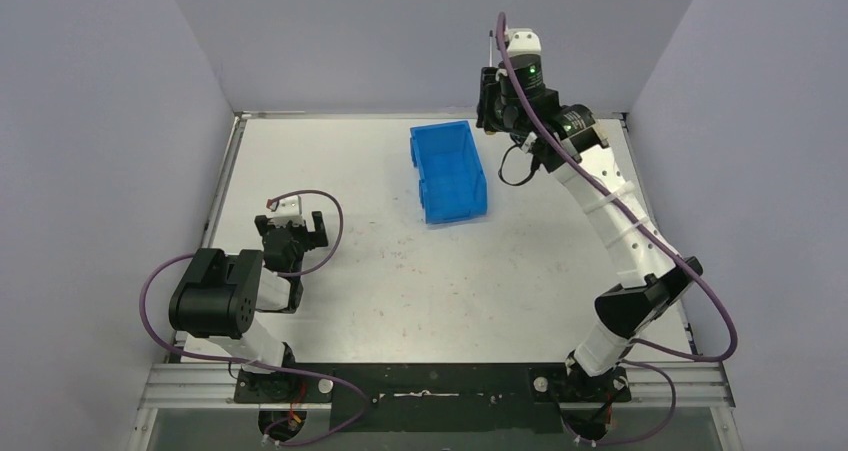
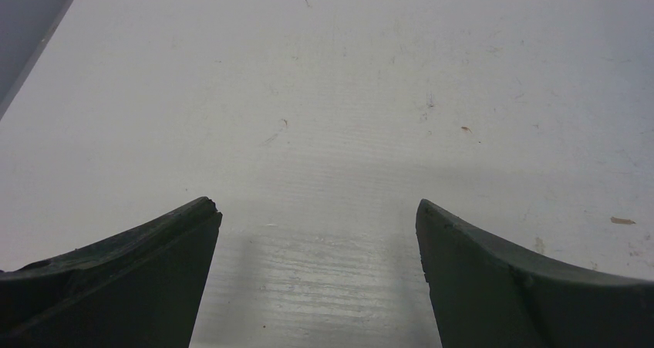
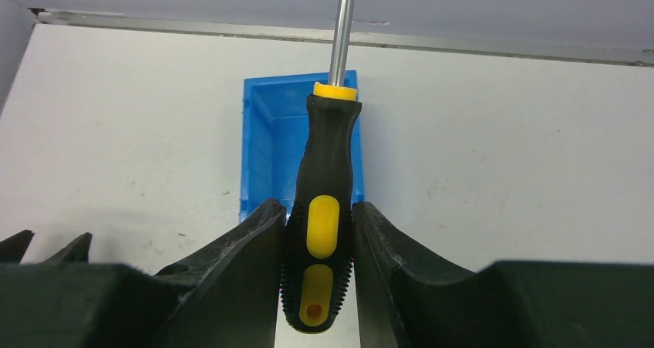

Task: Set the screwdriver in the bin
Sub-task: Place the screwdriver in the bin.

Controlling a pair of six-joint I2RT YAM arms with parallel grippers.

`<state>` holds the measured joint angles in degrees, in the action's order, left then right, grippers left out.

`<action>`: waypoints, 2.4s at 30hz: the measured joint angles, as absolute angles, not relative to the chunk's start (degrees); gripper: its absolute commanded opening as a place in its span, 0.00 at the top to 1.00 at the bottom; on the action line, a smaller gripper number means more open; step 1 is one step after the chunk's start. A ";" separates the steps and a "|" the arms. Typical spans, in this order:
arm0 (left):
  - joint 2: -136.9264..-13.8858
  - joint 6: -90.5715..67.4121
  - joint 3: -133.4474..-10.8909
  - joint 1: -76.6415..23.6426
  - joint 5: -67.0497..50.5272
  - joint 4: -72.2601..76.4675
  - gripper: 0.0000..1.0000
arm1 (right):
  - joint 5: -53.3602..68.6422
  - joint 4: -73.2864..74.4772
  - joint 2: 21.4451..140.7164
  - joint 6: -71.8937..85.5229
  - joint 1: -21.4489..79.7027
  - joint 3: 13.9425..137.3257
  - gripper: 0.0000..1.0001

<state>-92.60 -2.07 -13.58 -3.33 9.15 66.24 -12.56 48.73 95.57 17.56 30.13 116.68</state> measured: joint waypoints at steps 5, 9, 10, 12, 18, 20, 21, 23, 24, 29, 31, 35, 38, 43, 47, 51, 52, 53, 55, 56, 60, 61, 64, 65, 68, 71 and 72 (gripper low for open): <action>-92.60 -2.07 -13.58 -3.33 9.15 66.24 0.03 | -14.66 45.43 97.03 19.00 34.81 116.14 0.89; -92.60 -2.07 -13.58 -3.33 9.15 66.24 0.03 | -15.70 42.96 98.63 19.64 36.88 114.26 0.89; -92.60 -2.07 -13.58 -3.33 9.15 66.26 0.03 | -15.88 42.37 98.89 19.81 37.19 113.36 0.89; -92.60 -2.07 -13.58 -3.33 9.15 66.24 0.03 | -16.12 40.29 99.00 20.21 37.39 110.80 0.89; -92.60 -2.07 -13.58 -3.33 9.15 66.24 0.03 | -16.71 35.00 99.04 20.93 37.45 101.62 0.89; -92.60 -2.07 -13.58 -3.33 9.15 66.24 0.03 | -16.93 33.54 99.22 21.26 37.47 99.81 0.89; -92.60 -2.07 -13.58 -3.33 9.15 66.24 0.03 | -17.10 32.47 99.24 21.34 37.47 98.85 0.89; -92.60 -2.07 -13.58 -3.33 9.15 66.24 0.03 | -17.23 30.65 99.24 21.54 37.47 97.19 0.89; -92.60 -2.07 -13.58 -3.33 9.15 66.24 0.03 | -17.26 29.63 99.33 21.56 37.47 96.38 0.89; -92.60 -2.07 -13.58 -3.33 9.15 66.24 0.03 | -17.37 24.60 101.47 21.76 37.47 92.88 0.89; -92.60 -2.07 -13.58 -3.33 9.15 66.24 0.03 | -17.34 23.18 103.04 21.80 37.47 91.81 0.89; -92.60 -2.09 -13.58 -3.33 9.15 66.24 0.03 | -17.21 21.43 106.59 21.91 37.12 90.72 0.89; -92.60 -2.07 -13.58 -3.33 9.15 66.24 0.03 | -16.95 20.36 108.68 21.96 36.80 89.97 0.89; -92.60 -2.07 -13.58 -3.33 9.15 66.24 0.03 | -15.51 18.09 110.89 22.48 35.14 88.20 0.89; -92.60 -2.07 -13.58 -3.33 9.15 66.24 0.03 | -14.26 15.92 112.38 23.29 33.95 86.78 0.88; -92.60 -2.07 -13.58 -3.33 9.15 66.24 0.03 | -12.80 14.17 115.02 23.79 32.95 86.11 0.86; -92.60 -2.07 -13.58 -3.33 9.15 66.26 0.03 | -12.45 13.78 115.70 23.90 32.80 85.93 0.84; -92.60 -2.07 -13.58 -3.33 9.15 66.24 0.03 | -12.21 13.50 116.22 23.94 32.71 85.82 0.83; -92.60 -2.07 -13.58 -3.33 9.15 66.24 0.03 | -11.62 13.17 117.16 24.18 32.67 85.73 0.79; -92.60 -2.07 -13.58 -3.33 9.15 66.26 0.03 | -11.35 13.06 117.67 24.34 32.64 85.73 0.75; -92.60 -2.07 -13.56 -3.33 9.15 66.24 0.03 | -10.28 12.67 118.76 24.77 32.64 85.60 0.63; -92.60 -2.07 -13.58 -3.33 9.15 66.24 0.03 | -10.02 12.64 118.78 24.82 32.64 85.56 0.62; -92.60 -2.07 -13.58 -3.33 9.15 66.26 0.03 | -9.56 12.43 118.76 24.99 32.64 85.47 0.56; -92.60 -2.07 -13.58 -3.33 9.15 66.24 0.03 | -9.54 12.34 118.76 24.99 32.64 85.47 0.53; -92.60 -2.07 -13.58 -3.33 9.15 66.24 0.03 | -9.54 11.94 118.65 25.04 32.64 85.45 0.49; -92.60 -2.07 -13.58 -3.33 9.15 66.24 0.03 | -9.54 11.88 118.37 25.04 32.67 85.27 0.49; -92.60 -2.07 -13.58 -3.33 9.15 66.24 0.03 | -9.56 11.90 118.17 25.04 32.67 85.25 0.49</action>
<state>-92.60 -2.07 -13.58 -3.33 9.15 66.24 -9.56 11.90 118.17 25.04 32.67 85.25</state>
